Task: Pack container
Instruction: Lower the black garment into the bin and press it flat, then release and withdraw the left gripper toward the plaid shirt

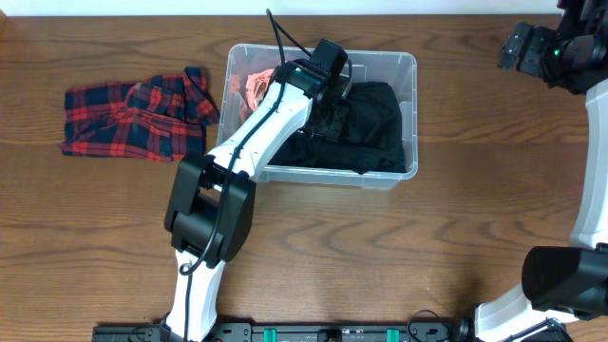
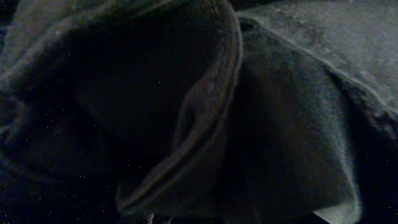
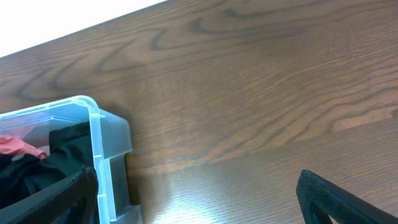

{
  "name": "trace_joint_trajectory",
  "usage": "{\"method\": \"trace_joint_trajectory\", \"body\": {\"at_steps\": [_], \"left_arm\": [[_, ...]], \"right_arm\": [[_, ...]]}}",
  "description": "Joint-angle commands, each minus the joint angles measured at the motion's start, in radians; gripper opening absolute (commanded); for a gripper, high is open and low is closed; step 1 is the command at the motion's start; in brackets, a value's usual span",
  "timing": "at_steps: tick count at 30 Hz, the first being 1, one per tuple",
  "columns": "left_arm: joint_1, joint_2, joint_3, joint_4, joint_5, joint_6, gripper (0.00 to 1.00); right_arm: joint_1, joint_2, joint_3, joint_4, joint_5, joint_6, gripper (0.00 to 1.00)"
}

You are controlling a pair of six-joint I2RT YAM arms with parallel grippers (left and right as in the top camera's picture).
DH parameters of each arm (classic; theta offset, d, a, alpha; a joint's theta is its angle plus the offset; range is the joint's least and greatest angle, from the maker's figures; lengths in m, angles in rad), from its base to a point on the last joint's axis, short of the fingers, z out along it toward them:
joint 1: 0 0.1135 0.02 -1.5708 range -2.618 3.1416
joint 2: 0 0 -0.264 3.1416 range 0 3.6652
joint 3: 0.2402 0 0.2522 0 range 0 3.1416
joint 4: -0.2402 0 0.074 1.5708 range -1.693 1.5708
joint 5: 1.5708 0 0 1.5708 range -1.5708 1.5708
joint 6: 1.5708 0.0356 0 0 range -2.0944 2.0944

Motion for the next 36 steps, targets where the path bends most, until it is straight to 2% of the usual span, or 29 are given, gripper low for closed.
{"method": "trace_joint_trajectory", "body": {"at_steps": [1,3,6,10,17,22,29,32,36], "left_arm": [[-0.004,-0.029,-0.037,0.000,0.013,-0.009,0.52],[-0.004,-0.109,-0.036,0.000,-0.016,-0.009,0.53],[-0.003,-0.212,-0.036,-0.001,-0.074,-0.009,0.59],[0.012,-0.370,-0.036,-0.005,-0.199,-0.008,0.72],[0.151,-0.539,-0.036,-0.078,-0.377,0.018,0.87],[0.334,-0.528,-0.036,-0.176,-0.383,0.015,0.97],[0.581,-0.467,-0.037,-0.187,-0.275,-0.008,0.99],[0.638,-0.417,-0.037,-0.170,-0.273,0.031,0.99],[0.649,-0.330,-0.037,-0.157,-0.273,0.119,0.99]], "right_arm": [[0.004,0.001,-0.004,-0.001,0.003,0.010,0.99],[0.004,0.001,-0.004,-0.002,0.003,0.010,0.99],[0.004,0.001,-0.004,-0.001,0.003,0.010,0.99],[0.004,0.001,-0.004,-0.001,0.003,0.010,0.99],[0.004,0.001,-0.004,-0.002,0.003,0.010,0.99],[0.004,0.001,-0.004,-0.002,0.003,0.010,0.99],[0.004,0.001,-0.004,-0.001,0.003,0.010,0.99],[0.004,0.001,-0.004,-0.001,0.003,0.010,0.99],[0.004,0.001,-0.004,-0.001,0.003,0.010,0.99]]}}
